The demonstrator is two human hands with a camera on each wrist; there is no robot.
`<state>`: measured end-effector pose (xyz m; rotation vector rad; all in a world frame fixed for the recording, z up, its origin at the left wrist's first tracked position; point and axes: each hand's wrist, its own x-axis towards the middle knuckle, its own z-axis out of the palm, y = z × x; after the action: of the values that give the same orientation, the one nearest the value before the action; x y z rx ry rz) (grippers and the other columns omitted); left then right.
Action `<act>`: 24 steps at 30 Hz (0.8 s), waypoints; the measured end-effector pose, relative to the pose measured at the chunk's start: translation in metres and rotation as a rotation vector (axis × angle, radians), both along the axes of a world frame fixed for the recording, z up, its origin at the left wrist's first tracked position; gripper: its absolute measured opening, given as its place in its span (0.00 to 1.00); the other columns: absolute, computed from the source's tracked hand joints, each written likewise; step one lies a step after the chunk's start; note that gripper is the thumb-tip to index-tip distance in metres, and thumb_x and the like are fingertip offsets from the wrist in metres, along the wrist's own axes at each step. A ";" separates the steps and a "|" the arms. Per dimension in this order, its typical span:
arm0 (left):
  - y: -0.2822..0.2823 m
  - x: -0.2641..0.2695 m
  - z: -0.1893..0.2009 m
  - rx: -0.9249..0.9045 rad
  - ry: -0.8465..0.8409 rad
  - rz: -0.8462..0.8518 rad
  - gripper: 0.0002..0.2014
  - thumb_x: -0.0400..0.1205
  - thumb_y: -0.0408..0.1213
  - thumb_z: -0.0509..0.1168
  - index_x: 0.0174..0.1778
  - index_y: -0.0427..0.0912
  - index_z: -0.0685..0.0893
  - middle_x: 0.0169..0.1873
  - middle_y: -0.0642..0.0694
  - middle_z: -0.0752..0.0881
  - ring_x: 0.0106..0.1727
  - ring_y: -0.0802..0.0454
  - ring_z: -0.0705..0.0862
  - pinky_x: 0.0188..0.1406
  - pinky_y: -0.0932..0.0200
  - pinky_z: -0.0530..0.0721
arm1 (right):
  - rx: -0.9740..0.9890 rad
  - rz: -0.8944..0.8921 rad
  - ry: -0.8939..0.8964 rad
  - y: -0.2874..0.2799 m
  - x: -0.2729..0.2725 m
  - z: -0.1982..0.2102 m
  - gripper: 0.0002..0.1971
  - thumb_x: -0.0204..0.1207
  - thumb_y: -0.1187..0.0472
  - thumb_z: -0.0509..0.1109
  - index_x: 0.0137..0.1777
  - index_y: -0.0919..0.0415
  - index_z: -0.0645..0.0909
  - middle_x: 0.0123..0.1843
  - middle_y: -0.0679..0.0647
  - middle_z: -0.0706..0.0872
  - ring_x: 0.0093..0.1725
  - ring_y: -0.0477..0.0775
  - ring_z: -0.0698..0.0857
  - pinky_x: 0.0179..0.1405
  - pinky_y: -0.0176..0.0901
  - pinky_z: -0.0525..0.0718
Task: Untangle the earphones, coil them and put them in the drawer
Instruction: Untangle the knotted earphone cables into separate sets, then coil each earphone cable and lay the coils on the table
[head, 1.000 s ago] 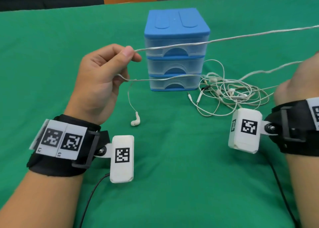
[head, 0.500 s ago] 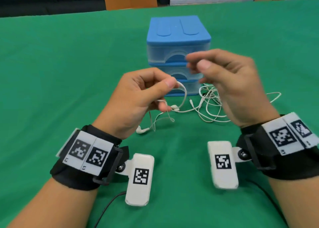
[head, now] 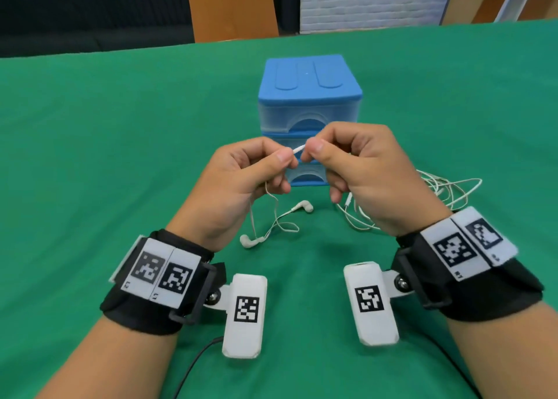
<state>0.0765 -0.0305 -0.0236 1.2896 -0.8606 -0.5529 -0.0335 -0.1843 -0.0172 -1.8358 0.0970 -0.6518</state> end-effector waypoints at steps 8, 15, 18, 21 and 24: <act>0.004 -0.016 0.026 0.039 0.049 -0.162 0.07 0.86 0.37 0.65 0.43 0.40 0.80 0.22 0.52 0.60 0.19 0.58 0.57 0.19 0.66 0.61 | -0.104 -0.198 -0.120 -0.015 -0.008 0.039 0.10 0.83 0.60 0.70 0.40 0.60 0.87 0.17 0.40 0.70 0.20 0.41 0.64 0.24 0.33 0.63; 0.028 -0.036 0.067 0.112 -0.127 -0.190 0.10 0.88 0.38 0.62 0.41 0.43 0.81 0.24 0.53 0.60 0.23 0.55 0.52 0.19 0.62 0.49 | -0.203 -0.375 -0.325 -0.021 -0.036 0.095 0.12 0.79 0.51 0.70 0.36 0.52 0.85 0.20 0.48 0.66 0.22 0.53 0.61 0.25 0.48 0.60; 0.035 -0.044 0.083 0.139 -0.188 -0.161 0.12 0.88 0.35 0.59 0.40 0.39 0.81 0.24 0.48 0.68 0.23 0.52 0.62 0.21 0.63 0.65 | -0.224 -0.393 -0.360 -0.019 -0.048 0.120 0.11 0.79 0.52 0.70 0.35 0.51 0.85 0.18 0.42 0.66 0.21 0.51 0.61 0.24 0.45 0.59; 0.038 -0.050 0.096 0.155 -0.228 -0.175 0.11 0.85 0.37 0.62 0.41 0.38 0.84 0.28 0.42 0.81 0.29 0.48 0.78 0.35 0.58 0.79 | -0.282 -0.356 -0.327 -0.010 -0.056 0.139 0.11 0.81 0.55 0.69 0.36 0.51 0.85 0.17 0.41 0.69 0.20 0.46 0.64 0.23 0.42 0.62; 0.035 -0.058 0.107 0.160 -0.260 -0.188 0.14 0.86 0.44 0.60 0.50 0.38 0.86 0.35 0.39 0.87 0.39 0.42 0.86 0.50 0.48 0.80 | -0.374 -0.201 -0.238 0.001 -0.062 0.151 0.10 0.85 0.64 0.67 0.42 0.64 0.84 0.16 0.36 0.74 0.17 0.39 0.71 0.21 0.27 0.67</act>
<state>0.0183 0.0048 0.0838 1.4558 -1.1815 -0.6203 -0.0960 -0.1828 0.1341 -2.1047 0.0010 -1.0833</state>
